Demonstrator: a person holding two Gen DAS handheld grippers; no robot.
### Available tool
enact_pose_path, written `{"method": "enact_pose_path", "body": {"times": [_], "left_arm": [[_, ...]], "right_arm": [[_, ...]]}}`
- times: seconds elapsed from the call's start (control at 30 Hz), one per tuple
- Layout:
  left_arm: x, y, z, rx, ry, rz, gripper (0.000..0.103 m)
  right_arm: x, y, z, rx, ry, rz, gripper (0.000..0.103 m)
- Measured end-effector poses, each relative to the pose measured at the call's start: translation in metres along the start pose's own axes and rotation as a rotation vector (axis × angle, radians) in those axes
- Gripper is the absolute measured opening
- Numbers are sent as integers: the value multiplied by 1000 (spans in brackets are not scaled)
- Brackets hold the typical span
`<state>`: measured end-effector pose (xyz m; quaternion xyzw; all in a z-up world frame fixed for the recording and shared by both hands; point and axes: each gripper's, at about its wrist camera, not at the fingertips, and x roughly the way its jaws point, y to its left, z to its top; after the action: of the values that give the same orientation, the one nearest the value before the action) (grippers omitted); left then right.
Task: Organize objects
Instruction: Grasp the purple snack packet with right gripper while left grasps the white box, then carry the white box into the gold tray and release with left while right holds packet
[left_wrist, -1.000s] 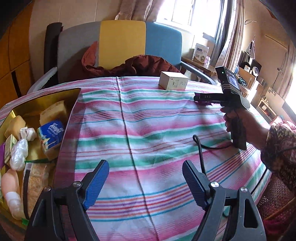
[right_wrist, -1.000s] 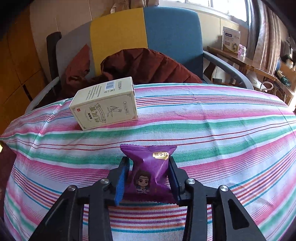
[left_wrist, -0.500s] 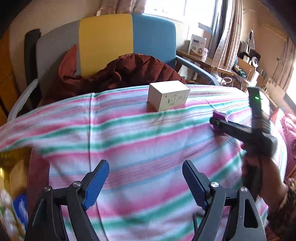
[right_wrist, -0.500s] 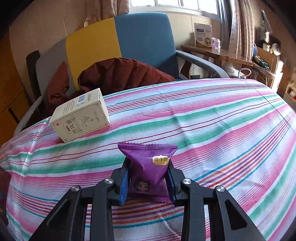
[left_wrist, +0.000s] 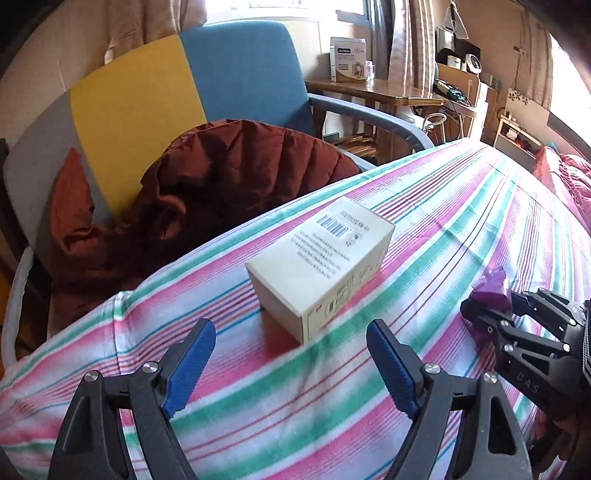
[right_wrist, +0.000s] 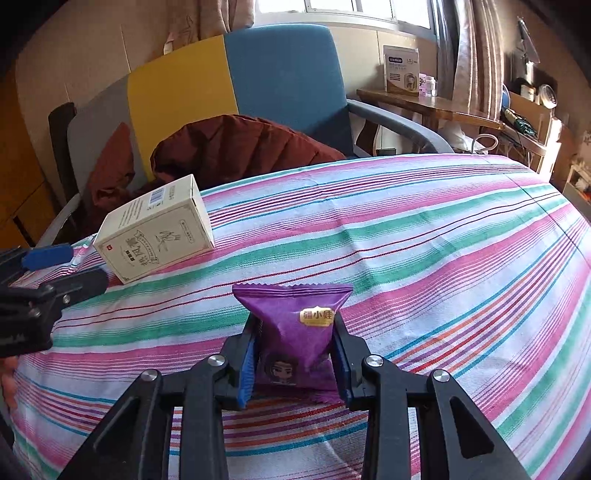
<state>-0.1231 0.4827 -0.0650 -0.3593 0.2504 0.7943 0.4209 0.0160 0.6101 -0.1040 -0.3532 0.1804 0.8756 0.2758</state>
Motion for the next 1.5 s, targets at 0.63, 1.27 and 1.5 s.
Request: {"method": "enact_pose_path", "body": {"times": [0.63,1.27,1.5], "left_arm": [[30,-39,11,147,30,-229,87],[28,-17,-21,-104,-22,-75,51],[-6,-1,-54,-219,-86,-22,51]], "right_arm": [[0,2,0,-6,-3,-15,36],[0,3,-1,-7,-6,-25,36],[-1,2,-1,-5,-13,-33,35]]}}
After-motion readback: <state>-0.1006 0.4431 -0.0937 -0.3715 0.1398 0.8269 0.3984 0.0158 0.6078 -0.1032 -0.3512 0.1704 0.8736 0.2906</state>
